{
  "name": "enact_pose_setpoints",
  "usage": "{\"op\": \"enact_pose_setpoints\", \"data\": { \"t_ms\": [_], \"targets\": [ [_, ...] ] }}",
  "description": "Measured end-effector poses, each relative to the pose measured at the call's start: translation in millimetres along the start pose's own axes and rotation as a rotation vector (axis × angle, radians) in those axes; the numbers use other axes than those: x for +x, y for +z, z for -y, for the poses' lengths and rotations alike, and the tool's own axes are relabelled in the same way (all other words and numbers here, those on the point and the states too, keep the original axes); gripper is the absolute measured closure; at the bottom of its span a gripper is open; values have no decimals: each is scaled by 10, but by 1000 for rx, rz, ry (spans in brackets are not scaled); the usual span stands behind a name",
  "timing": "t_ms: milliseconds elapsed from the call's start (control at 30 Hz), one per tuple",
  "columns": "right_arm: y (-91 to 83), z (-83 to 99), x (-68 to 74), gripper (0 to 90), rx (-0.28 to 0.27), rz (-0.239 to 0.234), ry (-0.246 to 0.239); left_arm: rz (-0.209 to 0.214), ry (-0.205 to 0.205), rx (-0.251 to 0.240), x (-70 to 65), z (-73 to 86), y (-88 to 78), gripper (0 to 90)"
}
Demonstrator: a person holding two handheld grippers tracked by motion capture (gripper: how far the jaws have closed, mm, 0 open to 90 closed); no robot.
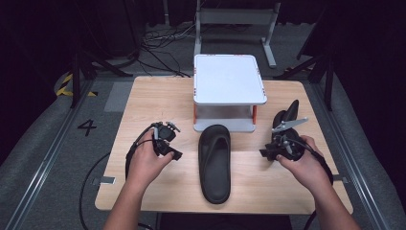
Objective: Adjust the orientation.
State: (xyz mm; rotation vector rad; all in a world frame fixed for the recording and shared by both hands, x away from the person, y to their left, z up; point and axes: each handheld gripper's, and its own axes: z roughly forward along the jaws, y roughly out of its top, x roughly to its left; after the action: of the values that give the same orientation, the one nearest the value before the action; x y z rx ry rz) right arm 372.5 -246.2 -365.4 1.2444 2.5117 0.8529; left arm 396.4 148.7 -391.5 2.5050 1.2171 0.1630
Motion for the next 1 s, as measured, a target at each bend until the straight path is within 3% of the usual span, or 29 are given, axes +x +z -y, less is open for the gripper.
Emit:
{"op": "enact_pose_setpoints", "data": {
  "t_ms": [167, 200, 333, 467, 667, 800, 1000],
  "targets": [
    [-101, -12, -190, 652, -60, 39, 50, -9, -38, 15, 144, 144, -73, 348],
    [-123, -13, -256, 685, -76, 49, 66, -19, -40, 12, 171, 179, -86, 348],
    [-136, -20, -388, 738, -60, 60, 97, -25, -52, 20, 225, 279, -113, 356],
    [-121, -45, -479, 787, -73, 99, 104, -27, -68, 20, 256, 356, -132, 363],
    [-37, -101, -479, 835, -103, 129, 78, -29, -79, 33, 251, 438, -123, 362],
    [75, -127, -536, 833, -109, 198, 60, -32, -77, 39, 248, 480, -124, 361],
    [137, -97, -595, 830, -101, 193, 72, -33, -78, 40, 256, 470, -125, 360]
  ]
}}
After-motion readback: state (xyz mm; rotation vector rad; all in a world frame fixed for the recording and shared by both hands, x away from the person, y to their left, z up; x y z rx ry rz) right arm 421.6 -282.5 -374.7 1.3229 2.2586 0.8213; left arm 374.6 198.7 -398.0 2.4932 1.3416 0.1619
